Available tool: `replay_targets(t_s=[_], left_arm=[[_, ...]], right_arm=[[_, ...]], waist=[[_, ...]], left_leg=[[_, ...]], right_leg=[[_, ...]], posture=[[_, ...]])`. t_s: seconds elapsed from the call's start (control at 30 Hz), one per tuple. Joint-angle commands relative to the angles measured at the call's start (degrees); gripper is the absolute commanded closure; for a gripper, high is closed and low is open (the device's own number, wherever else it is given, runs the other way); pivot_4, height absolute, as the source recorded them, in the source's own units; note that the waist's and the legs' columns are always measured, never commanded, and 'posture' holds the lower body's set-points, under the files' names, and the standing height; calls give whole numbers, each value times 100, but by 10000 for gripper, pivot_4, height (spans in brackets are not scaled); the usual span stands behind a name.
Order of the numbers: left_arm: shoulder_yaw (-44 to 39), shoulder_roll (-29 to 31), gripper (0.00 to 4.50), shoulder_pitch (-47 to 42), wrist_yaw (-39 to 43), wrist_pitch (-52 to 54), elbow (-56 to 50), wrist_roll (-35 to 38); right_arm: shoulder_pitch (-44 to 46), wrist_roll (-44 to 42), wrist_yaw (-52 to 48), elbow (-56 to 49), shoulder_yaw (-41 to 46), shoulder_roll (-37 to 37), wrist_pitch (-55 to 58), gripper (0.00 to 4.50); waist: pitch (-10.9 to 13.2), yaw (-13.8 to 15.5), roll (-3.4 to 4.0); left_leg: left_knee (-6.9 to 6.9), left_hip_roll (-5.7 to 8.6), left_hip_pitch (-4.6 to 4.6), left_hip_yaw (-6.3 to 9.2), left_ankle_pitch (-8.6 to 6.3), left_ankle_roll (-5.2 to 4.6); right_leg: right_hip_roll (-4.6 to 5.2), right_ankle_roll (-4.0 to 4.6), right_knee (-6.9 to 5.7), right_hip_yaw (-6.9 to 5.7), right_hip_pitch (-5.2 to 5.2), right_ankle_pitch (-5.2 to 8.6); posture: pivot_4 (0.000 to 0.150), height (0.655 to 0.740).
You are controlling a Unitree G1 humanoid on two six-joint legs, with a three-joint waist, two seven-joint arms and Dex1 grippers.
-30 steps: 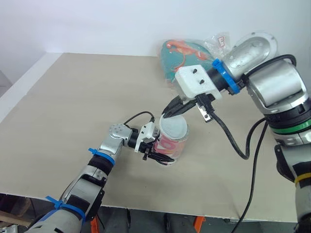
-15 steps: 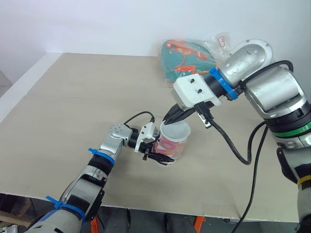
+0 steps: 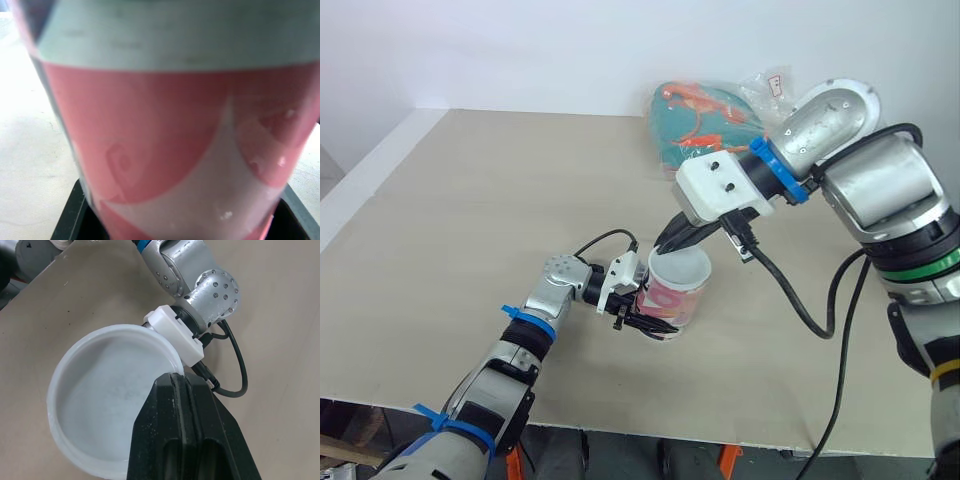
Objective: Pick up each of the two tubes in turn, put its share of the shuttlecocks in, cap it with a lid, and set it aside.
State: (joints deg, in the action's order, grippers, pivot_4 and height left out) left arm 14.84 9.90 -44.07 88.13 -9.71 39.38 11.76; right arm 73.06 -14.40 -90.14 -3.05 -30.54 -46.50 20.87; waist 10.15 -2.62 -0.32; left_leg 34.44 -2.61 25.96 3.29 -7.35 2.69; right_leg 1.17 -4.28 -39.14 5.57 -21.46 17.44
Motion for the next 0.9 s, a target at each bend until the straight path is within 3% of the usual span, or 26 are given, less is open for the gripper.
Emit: replay_targets(t_s=[0.03,0.43,0.9], left_arm=[[-90,102,23227,14,-97,41,60,-33],[-91,122,23227,37,-110,75,6,-21],[-90,99,23227,29,-137,81,8,-27]], right_arm=[[74,-6,-236,-100,181,-66,-40,44616],[275,100,-236,162,305,137,-145,44616],[-18,-116,-236,-331,21,-290,-126,44616]], waist=[[0,0,0],[0,0,0],[0,0,0]], left_leg=[[0,0,0,0,0,0],[0,-3,-1,0,0,0],[0,-3,-1,-1,0,0]], right_leg=[[0,0,0,0,0,0],[-3,1,0,0,0,-1],[-3,-2,0,1,0,1]], posture=[[1500,7400],[1500,7400],[1500,7400]])
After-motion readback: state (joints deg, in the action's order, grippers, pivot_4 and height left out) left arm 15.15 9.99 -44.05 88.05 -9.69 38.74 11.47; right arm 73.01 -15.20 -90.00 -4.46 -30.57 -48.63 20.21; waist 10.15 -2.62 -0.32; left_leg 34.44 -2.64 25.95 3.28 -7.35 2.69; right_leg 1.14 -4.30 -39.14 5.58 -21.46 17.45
